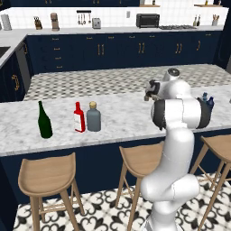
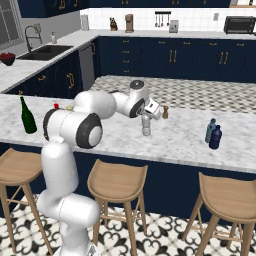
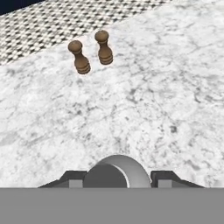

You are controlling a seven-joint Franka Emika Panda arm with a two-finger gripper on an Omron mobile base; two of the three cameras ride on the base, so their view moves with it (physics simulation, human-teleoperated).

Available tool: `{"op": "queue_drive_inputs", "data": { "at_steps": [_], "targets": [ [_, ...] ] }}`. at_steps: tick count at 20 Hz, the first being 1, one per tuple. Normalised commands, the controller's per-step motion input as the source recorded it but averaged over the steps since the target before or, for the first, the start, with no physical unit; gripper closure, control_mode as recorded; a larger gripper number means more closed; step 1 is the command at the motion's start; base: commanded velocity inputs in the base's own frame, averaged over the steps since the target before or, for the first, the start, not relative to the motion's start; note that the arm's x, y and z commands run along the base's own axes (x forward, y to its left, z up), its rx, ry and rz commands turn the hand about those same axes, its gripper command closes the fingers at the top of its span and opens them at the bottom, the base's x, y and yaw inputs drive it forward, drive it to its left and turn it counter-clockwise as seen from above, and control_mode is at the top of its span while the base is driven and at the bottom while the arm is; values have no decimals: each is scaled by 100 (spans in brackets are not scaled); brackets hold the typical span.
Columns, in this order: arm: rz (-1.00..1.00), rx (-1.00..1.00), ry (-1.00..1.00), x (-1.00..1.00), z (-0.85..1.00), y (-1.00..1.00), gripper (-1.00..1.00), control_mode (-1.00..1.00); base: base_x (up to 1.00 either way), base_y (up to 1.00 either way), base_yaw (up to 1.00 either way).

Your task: Move the plastic bottles in the middle to the plastics group, and the glass bottles in the middle to the glass group.

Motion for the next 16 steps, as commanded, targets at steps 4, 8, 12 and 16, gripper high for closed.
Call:
{"op": "queue_drive_inputs", "data": {
  "at_steps": [4,8,12,16],
  "targets": [
    [-10,0,-14,-22,19,-65,100,-100,0,0,0],
    [-16,0,-6,0,29,-79,100,-100,0,0,0],
    [-19,0,-1,0,33,-85,100,-100,0,0,0],
    [-24,0,0,3,31,-91,100,-100,0,0,0]
  ]
}}
